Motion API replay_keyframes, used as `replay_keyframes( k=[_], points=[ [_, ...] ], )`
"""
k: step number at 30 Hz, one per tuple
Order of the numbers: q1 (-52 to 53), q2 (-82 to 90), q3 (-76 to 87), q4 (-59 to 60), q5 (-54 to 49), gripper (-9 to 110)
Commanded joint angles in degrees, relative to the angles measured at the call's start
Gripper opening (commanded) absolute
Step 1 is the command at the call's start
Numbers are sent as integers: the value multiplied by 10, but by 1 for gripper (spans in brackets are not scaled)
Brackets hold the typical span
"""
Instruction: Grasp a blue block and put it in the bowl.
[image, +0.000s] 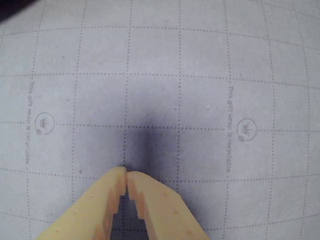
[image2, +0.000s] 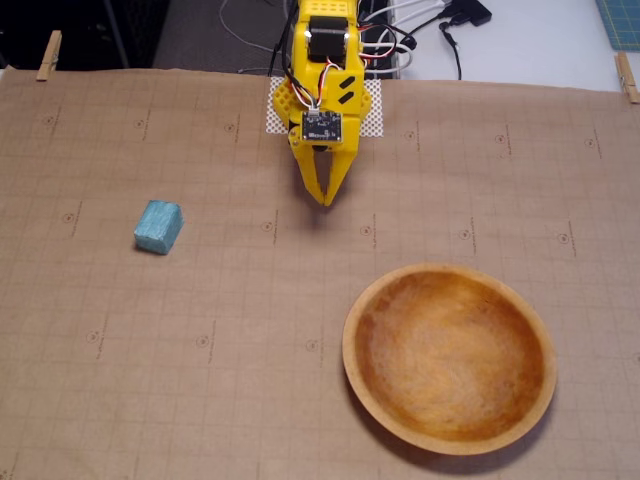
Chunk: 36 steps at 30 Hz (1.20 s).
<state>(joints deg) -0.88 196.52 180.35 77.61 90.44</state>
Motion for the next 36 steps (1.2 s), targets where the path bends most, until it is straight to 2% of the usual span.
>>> replay_keyframes(
  k=[1, 36],
  points=[
    [3, 0, -11, 1, -39, -3],
    [18, -1, -11, 1, -39, -3]
  ],
)
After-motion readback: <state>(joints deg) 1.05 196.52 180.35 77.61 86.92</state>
